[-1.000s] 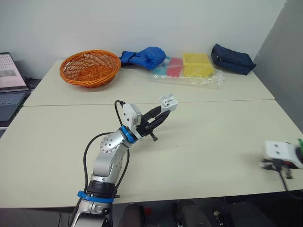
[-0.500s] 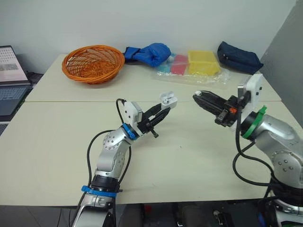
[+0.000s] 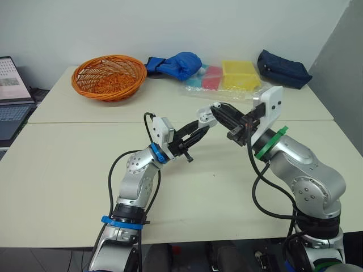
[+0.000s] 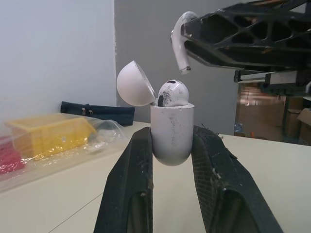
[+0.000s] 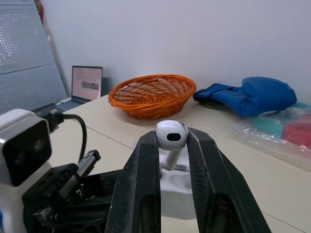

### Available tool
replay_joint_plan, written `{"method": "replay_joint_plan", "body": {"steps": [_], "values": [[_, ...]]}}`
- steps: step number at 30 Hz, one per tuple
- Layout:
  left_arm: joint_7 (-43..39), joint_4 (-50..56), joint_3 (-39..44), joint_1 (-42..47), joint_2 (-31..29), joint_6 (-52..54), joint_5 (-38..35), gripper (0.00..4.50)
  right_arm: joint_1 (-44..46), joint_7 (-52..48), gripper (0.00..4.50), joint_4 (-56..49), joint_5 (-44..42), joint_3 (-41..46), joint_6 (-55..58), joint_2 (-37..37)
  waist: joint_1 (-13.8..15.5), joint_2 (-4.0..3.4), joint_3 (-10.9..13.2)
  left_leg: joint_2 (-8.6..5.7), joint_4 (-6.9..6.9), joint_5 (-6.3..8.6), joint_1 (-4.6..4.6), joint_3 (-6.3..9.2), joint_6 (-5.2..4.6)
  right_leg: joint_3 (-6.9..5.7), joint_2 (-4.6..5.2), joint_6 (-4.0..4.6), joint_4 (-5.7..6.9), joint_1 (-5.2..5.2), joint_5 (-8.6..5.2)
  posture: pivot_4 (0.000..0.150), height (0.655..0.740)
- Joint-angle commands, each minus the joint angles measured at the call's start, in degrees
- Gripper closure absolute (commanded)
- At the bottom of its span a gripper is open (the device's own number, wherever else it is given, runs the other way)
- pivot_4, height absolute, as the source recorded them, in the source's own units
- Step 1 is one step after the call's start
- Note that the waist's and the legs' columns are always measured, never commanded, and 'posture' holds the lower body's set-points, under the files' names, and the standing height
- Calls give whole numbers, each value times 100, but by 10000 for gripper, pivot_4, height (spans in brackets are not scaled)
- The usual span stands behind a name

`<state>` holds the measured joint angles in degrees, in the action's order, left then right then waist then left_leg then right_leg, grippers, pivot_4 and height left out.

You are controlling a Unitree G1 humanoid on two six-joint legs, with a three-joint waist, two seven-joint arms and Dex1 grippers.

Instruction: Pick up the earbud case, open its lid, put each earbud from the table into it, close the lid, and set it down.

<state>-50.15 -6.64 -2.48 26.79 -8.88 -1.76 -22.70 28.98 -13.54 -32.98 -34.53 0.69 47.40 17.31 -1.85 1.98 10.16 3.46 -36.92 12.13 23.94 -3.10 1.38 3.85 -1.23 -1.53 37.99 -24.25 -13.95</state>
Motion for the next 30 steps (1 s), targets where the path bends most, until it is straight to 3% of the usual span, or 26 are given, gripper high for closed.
{"method": "replay_joint_plan", "body": {"steps": [1, 20, 27, 30], "values": [[-32, 83, 30, 160, 41, -127, -92, 37387, 107, -8, 40817, 12, 220, -55, -251, 23, 0, 0, 0, 0, 0, 0, 0, 1, 0, -1, 0, 0, 0, 0, 0, 1500, 7400], [-46, 230, -35, 145, 62, -118, -80, 37387, -32, -269, 40817, 176, 672, -128, -262, 301, 0, 0, 0, 1, 0, 0, -1, 0, 0, 0, -1, 0, 0, 0, 0, 1500, 7400], [-16, 296, -54, 115, 58, -85, -76, 37387, -2, -298, 16249, 182, 677, -102, -324, 237, 0, 0, 0, 1, 0, 0, 0, 0, 0, 0, -1, 0, 0, 0, 0, 1500, 7400], [-4, 301, -66, 112, 73, -75, -74, 37387, 24, -311, 16249, 173, 554, 20, -361, 155, 1, 0, 0, 1, 0, 0, -1, 0, 0, 0, -1, 1, 0, 0, 0, 1500, 7400]]}}
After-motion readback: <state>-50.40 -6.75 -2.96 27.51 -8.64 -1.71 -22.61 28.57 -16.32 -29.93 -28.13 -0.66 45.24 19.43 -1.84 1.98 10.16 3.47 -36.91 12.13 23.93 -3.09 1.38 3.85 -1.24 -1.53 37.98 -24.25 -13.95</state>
